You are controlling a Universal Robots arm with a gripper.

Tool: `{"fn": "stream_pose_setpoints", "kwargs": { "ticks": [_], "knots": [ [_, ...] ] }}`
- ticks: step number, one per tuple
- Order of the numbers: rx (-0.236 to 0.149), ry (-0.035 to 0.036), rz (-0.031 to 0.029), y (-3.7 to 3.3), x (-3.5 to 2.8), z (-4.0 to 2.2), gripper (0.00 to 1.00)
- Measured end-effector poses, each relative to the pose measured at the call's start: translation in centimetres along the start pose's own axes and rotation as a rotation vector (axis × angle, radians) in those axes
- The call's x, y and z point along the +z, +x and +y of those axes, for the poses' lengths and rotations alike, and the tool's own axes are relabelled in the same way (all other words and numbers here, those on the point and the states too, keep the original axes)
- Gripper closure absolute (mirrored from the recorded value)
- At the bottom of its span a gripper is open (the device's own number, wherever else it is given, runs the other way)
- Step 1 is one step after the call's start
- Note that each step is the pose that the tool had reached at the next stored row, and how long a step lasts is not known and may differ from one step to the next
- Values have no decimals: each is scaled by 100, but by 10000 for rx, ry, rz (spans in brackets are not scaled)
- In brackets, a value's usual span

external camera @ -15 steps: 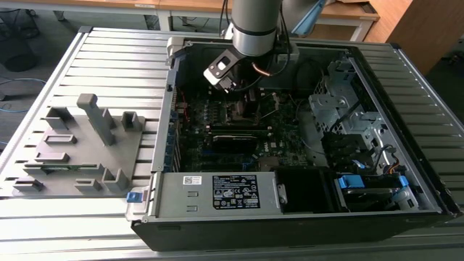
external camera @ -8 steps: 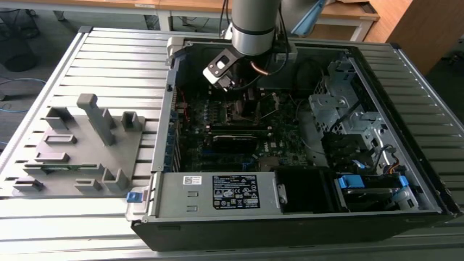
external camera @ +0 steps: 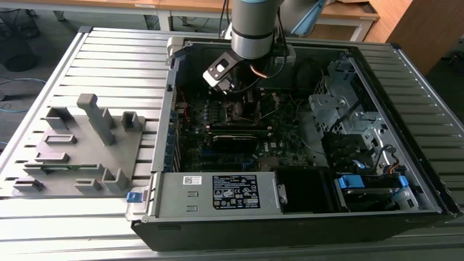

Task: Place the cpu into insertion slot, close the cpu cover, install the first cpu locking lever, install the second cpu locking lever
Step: 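Place the cpu into insertion slot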

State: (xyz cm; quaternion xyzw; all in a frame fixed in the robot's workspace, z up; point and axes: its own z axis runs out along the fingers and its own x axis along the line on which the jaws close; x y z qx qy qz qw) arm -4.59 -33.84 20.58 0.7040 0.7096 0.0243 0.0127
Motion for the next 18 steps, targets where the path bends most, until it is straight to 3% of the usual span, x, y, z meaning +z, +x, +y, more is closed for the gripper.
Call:
{"fn": "stream_pose_setpoints", "kwargs": {
  "ticks": [18],
  "knots": [
    [0, 2, -3, -3, 108, -48, 46]
  ]
}}
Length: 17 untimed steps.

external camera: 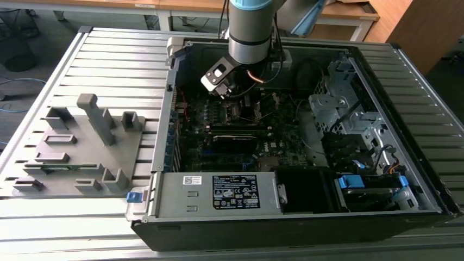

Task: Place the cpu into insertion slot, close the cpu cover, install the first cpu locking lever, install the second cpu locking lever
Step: 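Place the cpu into insertion slot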

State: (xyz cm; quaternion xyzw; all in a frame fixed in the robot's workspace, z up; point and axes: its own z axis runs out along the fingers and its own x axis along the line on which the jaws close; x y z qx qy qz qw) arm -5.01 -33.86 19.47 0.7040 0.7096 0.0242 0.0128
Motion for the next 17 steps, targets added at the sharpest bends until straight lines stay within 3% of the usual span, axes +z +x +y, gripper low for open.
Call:
{"fn": "stream_pose_setpoints", "kwargs": {
  "ticks": [17],
  "knots": [
    [0, 3, -4, -1, 19, 10, 46]
  ]
}}
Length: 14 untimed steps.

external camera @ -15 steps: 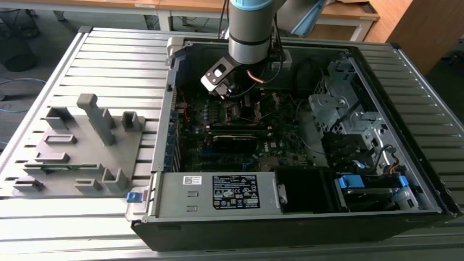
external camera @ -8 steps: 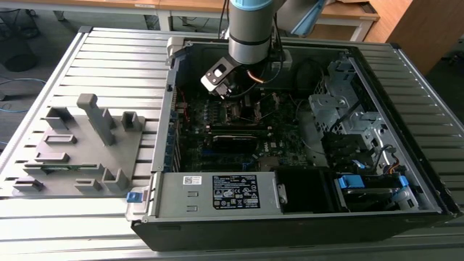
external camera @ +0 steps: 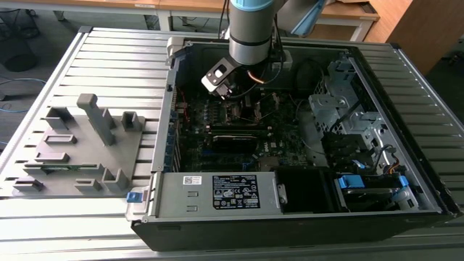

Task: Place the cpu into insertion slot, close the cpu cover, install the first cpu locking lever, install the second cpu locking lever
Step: 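Place the cpu into insertion slot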

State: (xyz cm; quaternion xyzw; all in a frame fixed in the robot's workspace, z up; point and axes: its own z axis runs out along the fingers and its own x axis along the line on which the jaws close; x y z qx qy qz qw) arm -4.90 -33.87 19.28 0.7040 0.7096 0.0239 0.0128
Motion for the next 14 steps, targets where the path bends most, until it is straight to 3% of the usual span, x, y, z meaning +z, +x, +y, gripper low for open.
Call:
{"fn": "stream_pose_setpoints", "kwargs": {
  "ticks": [14],
  "knots": [
    [2, -5, 6, 3, -20, 1, 46]
  ]
}}
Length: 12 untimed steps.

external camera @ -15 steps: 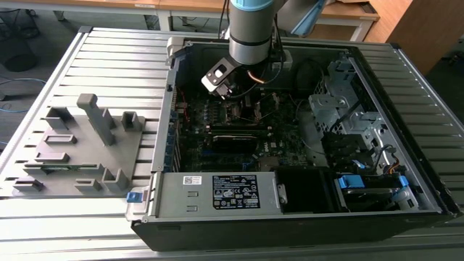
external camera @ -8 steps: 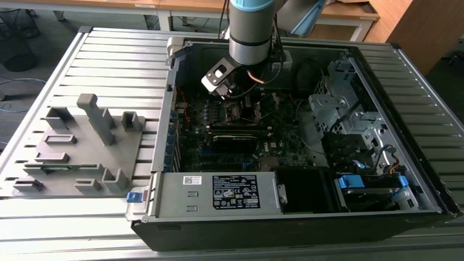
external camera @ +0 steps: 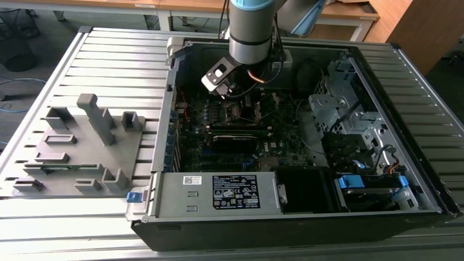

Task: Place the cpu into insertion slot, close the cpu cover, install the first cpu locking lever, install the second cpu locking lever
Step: 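Place the cpu into insertion slot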

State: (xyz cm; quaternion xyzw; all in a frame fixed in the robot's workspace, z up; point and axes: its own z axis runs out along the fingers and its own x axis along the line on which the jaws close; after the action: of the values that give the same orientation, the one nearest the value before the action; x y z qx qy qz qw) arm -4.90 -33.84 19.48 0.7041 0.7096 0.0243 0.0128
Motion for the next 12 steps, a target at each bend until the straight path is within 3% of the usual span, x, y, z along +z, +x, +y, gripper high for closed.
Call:
{"fn": "stream_pose_setpoints", "kwargs": {
  "ticks": [12],
  "knots": [
    [10, -5, -1, 0, 7, -34, 46]
  ]
}}
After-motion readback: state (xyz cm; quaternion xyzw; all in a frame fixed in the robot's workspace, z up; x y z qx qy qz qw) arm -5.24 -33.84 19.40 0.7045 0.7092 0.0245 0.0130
